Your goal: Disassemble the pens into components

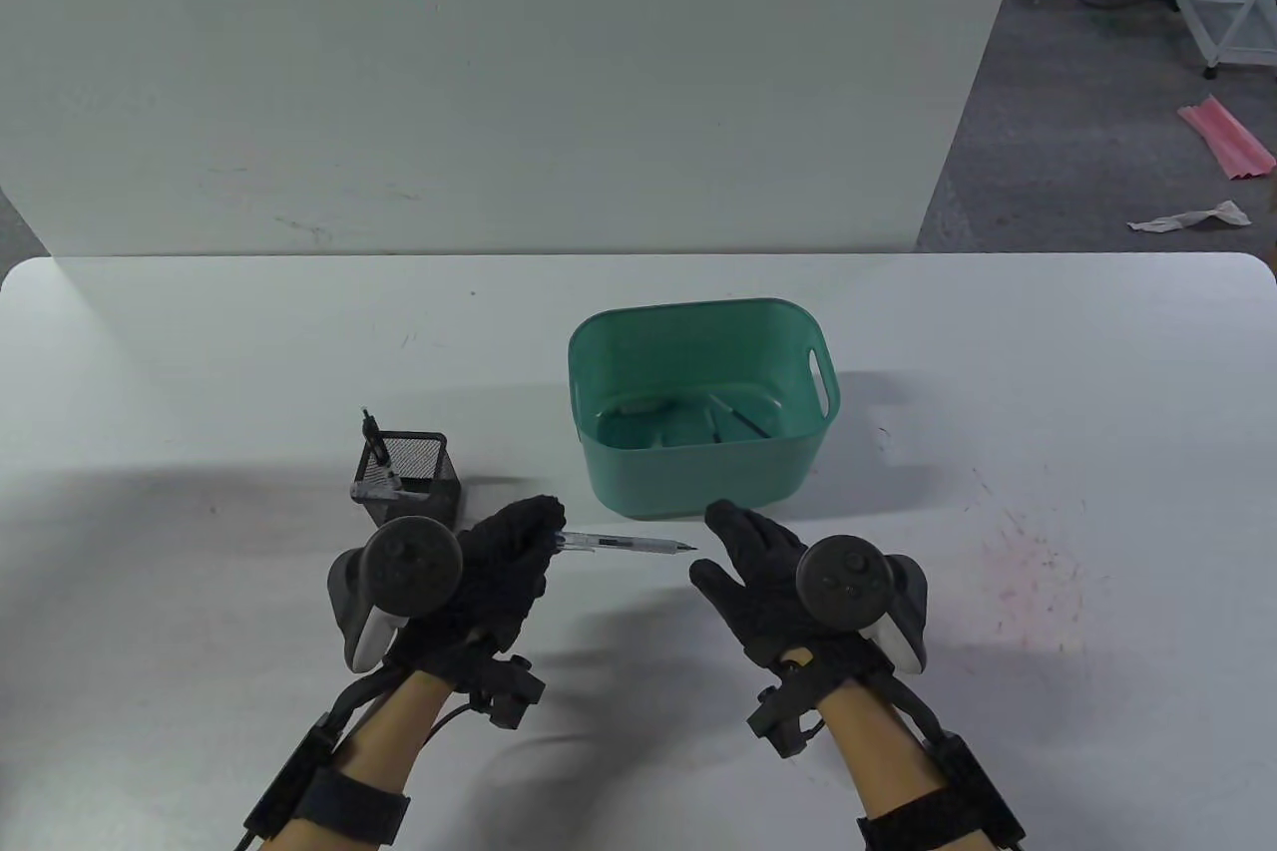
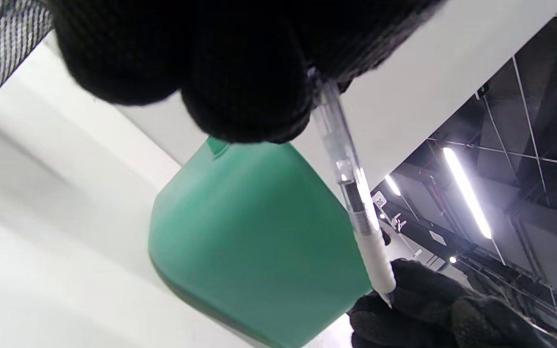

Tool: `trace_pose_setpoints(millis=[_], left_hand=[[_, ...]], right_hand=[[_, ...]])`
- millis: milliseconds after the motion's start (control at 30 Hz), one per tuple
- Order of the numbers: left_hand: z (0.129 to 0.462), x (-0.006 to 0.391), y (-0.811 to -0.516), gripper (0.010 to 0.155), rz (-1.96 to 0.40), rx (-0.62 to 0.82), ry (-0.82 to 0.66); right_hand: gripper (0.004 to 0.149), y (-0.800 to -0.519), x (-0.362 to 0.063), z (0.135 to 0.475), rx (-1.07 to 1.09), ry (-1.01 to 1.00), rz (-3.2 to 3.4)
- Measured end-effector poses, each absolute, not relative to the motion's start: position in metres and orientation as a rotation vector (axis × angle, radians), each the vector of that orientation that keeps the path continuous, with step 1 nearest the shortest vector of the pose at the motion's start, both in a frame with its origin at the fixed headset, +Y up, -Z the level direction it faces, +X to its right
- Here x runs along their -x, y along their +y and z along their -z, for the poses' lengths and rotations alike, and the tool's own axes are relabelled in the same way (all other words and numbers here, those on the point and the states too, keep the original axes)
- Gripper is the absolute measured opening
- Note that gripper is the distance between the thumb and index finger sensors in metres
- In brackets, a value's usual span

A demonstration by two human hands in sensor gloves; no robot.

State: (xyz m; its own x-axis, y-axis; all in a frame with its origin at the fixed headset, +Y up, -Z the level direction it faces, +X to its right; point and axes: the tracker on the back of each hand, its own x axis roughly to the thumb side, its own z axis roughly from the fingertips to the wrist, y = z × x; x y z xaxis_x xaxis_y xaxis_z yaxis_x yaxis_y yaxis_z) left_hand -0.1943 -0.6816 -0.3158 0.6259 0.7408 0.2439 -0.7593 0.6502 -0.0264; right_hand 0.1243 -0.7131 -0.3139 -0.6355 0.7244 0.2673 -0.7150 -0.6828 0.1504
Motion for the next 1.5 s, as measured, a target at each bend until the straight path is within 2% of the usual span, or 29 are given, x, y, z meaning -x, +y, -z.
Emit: trace_pose_setpoints(millis=[200, 333, 533, 667, 800, 933, 1233, 1333, 1400, 1433, 1500], left_hand=[[0.316, 0.193, -0.694, 0.040, -0.930, -0.021, -0.240], [0.317, 0.192, -0.698, 0.040, -0.967, 0.002, -0.225], [0.317, 0.192, -0.702, 0.041, -0.971, 0.033, -0.237], [0.317, 0.186, -0.704, 0.050, -0.924, 0.068, -0.330], [0.315, 0.180, -0.702, 0.049, -0.797, 0.034, -0.374], [0.313, 0.178, -0.700, 0.046, -0.783, 0.018, -0.380], [0.316, 0.184, -0.701, 0.042, -0.904, 0.096, -0.410], [0.316, 0.186, -0.701, 0.042, -0.880, 0.065, -0.385], [0.315, 0.186, -0.703, 0.043, -0.886, 0.071, -0.376], [0.315, 0.186, -0.704, 0.043, -0.890, 0.070, -0.368], [0.314, 0.185, -0.706, 0.043, -0.902, 0.071, -0.351]], right_hand=[[0.062, -0.721, -0.113, 0.314, -0.395, 0.151, -2.155], [0.048, -0.722, -0.111, 0.316, -0.384, 0.214, -2.119], [0.048, -0.722, -0.115, 0.317, -0.332, 0.239, -2.038], [0.048, -0.725, -0.118, 0.319, -0.295, 0.223, -2.001], [0.048, -0.726, -0.120, 0.321, -0.276, 0.232, -1.950], [0.049, -0.728, -0.123, 0.322, -0.275, 0.282, -1.925], [0.044, -0.711, -0.119, 0.321, -0.456, 0.194, -1.975], [0.047, -0.715, -0.119, 0.321, -0.415, 0.237, -1.913], [0.062, -0.717, -0.118, 0.319, -0.364, 0.195, -1.955], [0.065, -0.718, -0.118, 0.319, -0.369, 0.211, -1.985], [0.062, -0.720, -0.118, 0.317, -0.380, 0.230, -2.043]])
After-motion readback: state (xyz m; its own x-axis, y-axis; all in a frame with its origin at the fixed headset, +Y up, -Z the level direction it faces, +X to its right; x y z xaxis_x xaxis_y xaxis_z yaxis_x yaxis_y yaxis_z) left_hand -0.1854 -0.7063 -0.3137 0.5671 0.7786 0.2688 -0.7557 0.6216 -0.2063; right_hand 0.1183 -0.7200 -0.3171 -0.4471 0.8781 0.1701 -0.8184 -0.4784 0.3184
